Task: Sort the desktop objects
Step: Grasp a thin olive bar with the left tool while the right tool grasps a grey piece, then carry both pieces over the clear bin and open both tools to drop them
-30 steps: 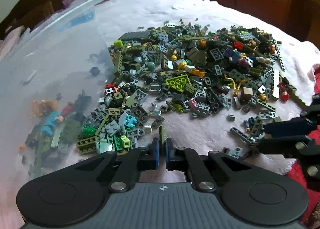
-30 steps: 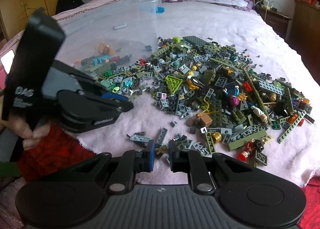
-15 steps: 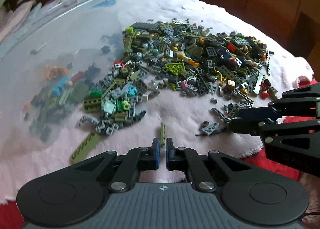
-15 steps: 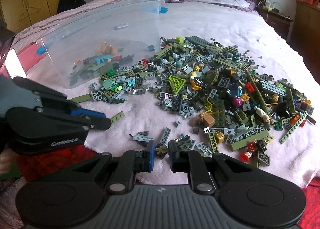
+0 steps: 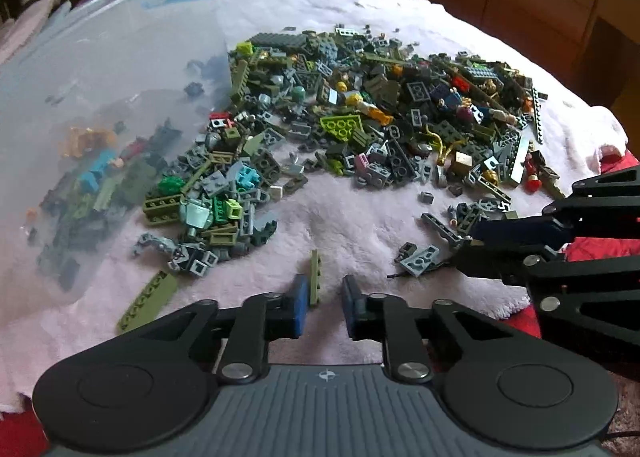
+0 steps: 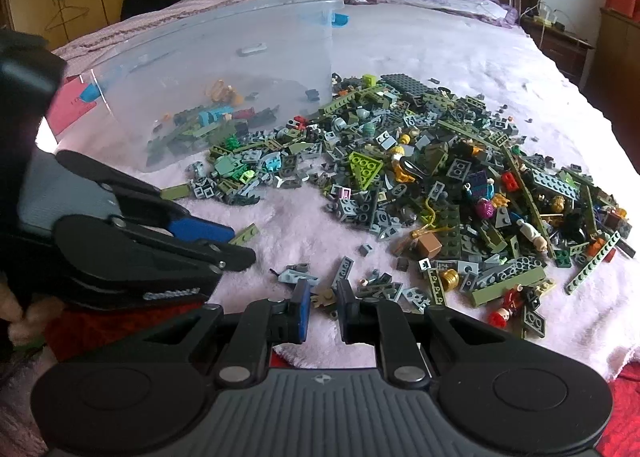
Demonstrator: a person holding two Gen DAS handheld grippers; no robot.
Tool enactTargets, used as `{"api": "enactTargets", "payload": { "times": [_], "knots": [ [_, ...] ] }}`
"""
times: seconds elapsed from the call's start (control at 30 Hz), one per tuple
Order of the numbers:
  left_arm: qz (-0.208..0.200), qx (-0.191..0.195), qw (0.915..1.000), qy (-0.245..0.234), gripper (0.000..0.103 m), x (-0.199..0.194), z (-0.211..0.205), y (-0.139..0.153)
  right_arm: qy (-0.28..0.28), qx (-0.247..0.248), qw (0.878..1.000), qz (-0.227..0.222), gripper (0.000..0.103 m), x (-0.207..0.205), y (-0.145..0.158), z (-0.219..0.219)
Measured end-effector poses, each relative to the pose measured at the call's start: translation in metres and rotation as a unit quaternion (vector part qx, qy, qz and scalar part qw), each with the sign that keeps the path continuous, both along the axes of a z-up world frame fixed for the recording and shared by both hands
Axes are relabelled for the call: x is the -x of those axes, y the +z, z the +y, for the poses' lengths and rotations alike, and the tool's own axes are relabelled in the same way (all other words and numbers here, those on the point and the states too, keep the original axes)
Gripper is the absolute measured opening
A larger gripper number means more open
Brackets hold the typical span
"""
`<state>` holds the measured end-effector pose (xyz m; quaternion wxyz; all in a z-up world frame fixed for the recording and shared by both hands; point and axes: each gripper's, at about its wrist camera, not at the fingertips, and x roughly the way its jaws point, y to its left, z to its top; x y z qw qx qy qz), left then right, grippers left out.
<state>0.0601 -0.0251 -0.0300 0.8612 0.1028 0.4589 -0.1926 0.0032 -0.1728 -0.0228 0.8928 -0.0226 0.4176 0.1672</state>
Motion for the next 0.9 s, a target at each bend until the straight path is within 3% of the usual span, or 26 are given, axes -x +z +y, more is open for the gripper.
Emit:
{"api": "enactTargets", "payload": {
  "times": [0.47,0.9],
  "knots": [
    [-0.045,0.025,0.9984,0.025,0.006,0.017,0.014,0.039,-0.001,-0.005,1.0,-0.013,0.016,0.0,0.007,0.0],
    [-0.074,0.024,0.9956,0.053,0.006,0.019,0.028,0.066,0.017,-0.011,0.999,-0.038,0.016,-0.009,0.029,0.014]
  ]
}}
